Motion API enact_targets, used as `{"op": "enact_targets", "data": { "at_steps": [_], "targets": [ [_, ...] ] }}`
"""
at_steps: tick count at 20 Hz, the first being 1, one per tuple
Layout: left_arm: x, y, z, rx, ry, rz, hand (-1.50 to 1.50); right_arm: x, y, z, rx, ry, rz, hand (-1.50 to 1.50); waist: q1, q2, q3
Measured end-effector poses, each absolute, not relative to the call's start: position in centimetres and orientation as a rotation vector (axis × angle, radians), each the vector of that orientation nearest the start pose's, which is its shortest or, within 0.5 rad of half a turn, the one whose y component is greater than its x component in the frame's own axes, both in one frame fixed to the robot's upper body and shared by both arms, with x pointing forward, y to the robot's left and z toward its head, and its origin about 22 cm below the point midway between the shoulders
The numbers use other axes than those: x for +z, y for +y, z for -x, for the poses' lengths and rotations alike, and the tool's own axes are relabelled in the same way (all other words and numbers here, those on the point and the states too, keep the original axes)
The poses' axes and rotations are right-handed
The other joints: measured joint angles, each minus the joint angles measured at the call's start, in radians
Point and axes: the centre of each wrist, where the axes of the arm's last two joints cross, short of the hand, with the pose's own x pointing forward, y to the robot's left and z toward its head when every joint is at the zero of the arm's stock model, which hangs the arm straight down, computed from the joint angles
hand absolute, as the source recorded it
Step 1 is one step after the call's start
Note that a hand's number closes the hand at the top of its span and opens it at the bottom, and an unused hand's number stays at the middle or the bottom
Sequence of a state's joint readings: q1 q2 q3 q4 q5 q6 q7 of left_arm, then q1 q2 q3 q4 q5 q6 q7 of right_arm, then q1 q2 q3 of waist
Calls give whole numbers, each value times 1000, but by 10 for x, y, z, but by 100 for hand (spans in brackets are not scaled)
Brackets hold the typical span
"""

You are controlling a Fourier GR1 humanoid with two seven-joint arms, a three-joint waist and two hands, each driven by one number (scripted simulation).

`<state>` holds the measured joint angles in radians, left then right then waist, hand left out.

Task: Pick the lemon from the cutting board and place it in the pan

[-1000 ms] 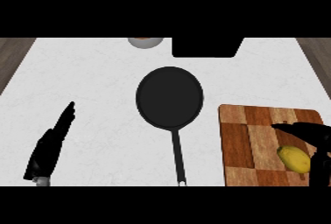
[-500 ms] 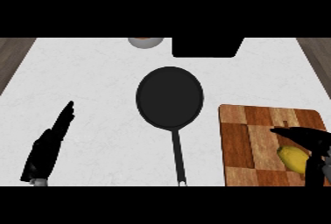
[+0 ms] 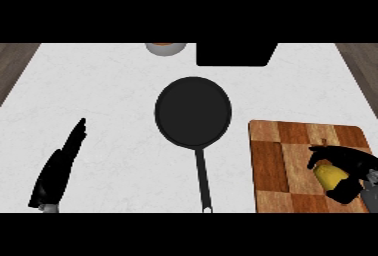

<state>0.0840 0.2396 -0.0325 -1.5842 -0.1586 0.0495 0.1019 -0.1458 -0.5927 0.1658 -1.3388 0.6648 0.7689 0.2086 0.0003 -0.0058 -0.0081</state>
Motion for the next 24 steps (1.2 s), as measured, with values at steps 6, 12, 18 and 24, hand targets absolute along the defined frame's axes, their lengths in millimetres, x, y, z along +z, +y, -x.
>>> {"op": "enact_targets", "data": {
  "at_steps": [6, 12, 18, 24],
  "targets": [
    [8, 283, -221, -257, -1383, -344, 0, 23, -346, -269, 1322, -568, 371, 150, 0, -2, -3],
    [12, 281, -219, -261, -1384, -332, 0, 26, -344, -292, 1291, -616, 436, 150, 7, 0, -4],
    [12, 281, -225, -273, -1397, -317, 0, 33, -329, -338, 1275, -770, 627, 150, 29, 12, 7],
    [10, 280, -228, -267, -1392, -320, 0, 66, -326, -359, 1195, -1134, 863, 150, 21, 11, 10]
  ]
}}
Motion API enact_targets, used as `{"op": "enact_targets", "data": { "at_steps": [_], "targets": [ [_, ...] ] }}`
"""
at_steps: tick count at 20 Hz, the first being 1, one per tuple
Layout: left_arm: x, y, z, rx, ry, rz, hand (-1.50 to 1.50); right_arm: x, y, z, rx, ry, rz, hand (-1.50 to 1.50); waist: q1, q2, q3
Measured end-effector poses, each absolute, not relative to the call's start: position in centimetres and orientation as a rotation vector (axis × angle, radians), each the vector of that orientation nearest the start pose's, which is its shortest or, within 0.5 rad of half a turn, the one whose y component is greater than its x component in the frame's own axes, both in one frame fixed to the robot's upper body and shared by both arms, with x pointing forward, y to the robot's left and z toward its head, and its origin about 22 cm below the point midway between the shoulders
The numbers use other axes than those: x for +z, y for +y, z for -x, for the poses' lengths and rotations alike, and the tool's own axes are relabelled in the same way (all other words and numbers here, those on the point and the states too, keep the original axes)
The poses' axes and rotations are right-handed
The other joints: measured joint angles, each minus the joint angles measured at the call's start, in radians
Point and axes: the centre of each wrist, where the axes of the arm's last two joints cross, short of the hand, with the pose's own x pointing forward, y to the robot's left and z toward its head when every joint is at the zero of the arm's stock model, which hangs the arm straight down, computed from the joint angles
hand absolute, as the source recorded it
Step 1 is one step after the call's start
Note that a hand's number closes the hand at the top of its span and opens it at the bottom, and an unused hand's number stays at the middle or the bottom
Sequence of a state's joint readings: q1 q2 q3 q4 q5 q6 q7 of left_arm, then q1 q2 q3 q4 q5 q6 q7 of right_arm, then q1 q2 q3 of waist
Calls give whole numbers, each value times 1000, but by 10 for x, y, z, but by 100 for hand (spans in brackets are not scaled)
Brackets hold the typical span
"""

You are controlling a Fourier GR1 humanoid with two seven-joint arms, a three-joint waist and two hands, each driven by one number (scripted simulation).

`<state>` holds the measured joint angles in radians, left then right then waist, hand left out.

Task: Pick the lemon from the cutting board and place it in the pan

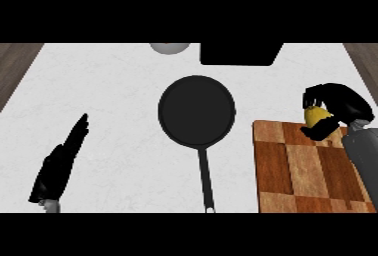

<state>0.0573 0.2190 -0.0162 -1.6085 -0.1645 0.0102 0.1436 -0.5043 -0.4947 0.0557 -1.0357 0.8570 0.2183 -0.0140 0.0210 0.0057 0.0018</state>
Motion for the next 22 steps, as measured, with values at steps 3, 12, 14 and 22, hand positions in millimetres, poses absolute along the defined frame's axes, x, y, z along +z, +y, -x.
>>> {"op": "enact_targets", "data": {
  "at_steps": [3, 12, 14, 22],
  "targets": [
    [12, 282, -227, -266, -1392, -324, 0, 82, -313, -366, 1155, -1371, 937, 150, -1, -3, 0],
    [9, 279, -224, -267, -1388, -328, 0, 120, -243, -400, 1093, -1716, 882, 150, -3, -4, -2],
    [13, 277, -221, -269, -1388, -328, 0, 121, -218, -406, 1083, -1742, 819, 150, -1, -4, -2],
    [12, 278, -224, -279, -1396, -320, 0, 115, -136, -429, 1052, -1740, 627, 150, 9, 1, -2]
  ]
}}
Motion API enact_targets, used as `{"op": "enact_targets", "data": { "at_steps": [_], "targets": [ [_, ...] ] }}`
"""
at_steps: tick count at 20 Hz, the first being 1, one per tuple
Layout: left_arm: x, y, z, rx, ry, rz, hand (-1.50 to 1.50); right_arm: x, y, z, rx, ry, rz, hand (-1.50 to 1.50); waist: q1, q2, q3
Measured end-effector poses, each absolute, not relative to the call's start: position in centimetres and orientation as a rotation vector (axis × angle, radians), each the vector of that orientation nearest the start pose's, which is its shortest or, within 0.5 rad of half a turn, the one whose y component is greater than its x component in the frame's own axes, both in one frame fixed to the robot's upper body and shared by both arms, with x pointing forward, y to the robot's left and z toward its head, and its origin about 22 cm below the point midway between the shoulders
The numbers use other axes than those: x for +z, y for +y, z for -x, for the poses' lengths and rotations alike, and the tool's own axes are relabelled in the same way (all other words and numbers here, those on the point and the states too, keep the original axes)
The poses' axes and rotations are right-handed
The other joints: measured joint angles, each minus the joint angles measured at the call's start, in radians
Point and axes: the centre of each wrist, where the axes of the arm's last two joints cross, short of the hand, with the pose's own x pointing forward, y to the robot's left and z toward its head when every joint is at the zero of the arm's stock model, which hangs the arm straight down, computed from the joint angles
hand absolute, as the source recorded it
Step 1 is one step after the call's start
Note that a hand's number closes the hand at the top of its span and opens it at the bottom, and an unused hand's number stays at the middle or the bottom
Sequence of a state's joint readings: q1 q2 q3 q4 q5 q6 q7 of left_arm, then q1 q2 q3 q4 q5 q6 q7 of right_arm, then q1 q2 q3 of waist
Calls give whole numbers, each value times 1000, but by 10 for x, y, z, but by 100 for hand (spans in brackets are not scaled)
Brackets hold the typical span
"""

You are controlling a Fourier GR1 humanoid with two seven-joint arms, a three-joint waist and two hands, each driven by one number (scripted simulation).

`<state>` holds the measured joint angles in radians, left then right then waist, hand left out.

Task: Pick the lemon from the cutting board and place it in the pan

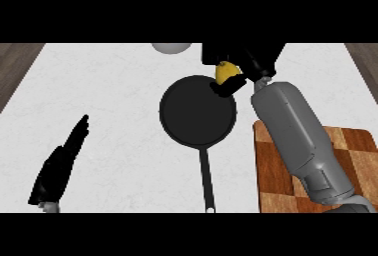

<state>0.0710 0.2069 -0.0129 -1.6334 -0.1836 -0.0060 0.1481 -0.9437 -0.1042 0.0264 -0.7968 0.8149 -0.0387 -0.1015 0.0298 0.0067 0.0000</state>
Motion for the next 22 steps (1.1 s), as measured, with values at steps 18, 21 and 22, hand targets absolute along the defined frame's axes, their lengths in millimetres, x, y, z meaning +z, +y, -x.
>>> {"op": "enact_targets", "data": {
  "at_steps": [18, 21, 22],
  "targets": [
    [21, 262, -246, -353, -1440, -265, 0, 38, -97, -429, 1079, -1374, 372, -150, 98, 30, 1],
    [22, 259, -250, -363, -1444, -256, 0, 28, -103, -426, 975, -1337, 268, -150, 109, 32, 2],
    [20, 255, -249, -366, -1447, -249, 0, 27, -104, -426, 939, -1347, 242, -150, 112, 32, 2]
  ]
}}
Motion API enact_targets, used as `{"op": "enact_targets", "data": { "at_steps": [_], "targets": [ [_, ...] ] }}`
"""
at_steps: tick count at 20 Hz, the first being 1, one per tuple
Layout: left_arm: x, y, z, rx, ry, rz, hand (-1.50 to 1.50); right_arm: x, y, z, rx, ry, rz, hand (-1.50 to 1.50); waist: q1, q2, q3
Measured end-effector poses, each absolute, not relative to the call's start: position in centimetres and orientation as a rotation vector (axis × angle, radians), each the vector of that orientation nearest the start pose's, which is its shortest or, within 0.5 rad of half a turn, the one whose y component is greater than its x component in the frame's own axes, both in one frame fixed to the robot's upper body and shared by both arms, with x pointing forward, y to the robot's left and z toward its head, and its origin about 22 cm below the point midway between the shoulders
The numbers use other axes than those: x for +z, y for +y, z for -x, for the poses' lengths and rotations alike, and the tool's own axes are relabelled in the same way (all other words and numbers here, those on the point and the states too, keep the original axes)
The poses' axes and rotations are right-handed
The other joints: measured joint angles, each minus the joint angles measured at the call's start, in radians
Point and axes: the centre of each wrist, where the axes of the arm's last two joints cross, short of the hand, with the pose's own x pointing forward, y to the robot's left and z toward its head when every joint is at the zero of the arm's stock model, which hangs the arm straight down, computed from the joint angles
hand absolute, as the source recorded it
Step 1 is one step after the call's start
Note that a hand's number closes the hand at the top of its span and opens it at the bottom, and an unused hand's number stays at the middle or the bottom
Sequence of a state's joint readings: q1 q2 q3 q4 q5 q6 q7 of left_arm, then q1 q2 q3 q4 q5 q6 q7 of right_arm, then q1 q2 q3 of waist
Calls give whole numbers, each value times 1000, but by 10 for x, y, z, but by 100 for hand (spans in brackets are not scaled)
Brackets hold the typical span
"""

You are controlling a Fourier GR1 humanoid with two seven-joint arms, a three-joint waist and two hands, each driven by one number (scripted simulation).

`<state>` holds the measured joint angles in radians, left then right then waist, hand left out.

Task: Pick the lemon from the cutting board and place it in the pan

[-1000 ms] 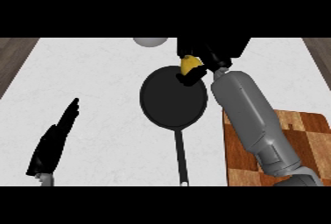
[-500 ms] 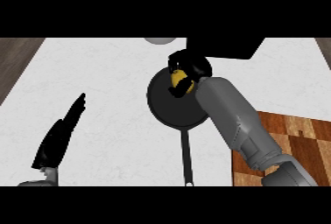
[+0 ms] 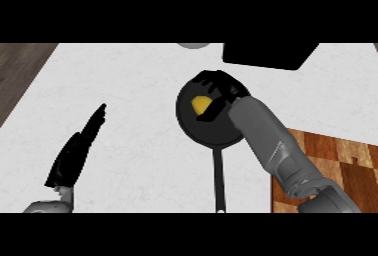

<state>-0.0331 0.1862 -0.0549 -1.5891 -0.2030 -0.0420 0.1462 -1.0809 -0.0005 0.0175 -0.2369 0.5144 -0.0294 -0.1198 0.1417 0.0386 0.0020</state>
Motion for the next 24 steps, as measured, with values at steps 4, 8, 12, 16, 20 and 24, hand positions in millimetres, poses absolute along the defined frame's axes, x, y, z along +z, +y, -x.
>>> {"op": "enact_targets", "data": {
  "at_steps": [4, 8, 12, 16, 20, 24],
  "targets": [
    [19, 255, -251, -367, -1450, -250, 0, 28, -107, -427, 774, -1453, 183, -150, 1, -1, 1],
    [19, 255, -251, -362, -1447, -247, 0, 39, -105, -432, 591, -1544, 174, -150, -3, -4, 1],
    [17, 257, -248, -349, -1435, -254, 0, 41, -108, -435, 396, -1585, 191, -150, -22, -6, 0],
    [16, 266, -245, -329, -1426, -282, 0, 45, -127, -440, 249, -1586, 226, -150, -49, -8, 0],
    [15, 272, -239, -319, -1420, -293, 0, 43, -171, -443, 160, -1611, 247, -150, -67, -11, 0],
    [15, 269, -236, -309, -1417, -304, 0, 41, -229, -441, 146, -1654, 269, -150, -81, -13, 0]
  ]
}}
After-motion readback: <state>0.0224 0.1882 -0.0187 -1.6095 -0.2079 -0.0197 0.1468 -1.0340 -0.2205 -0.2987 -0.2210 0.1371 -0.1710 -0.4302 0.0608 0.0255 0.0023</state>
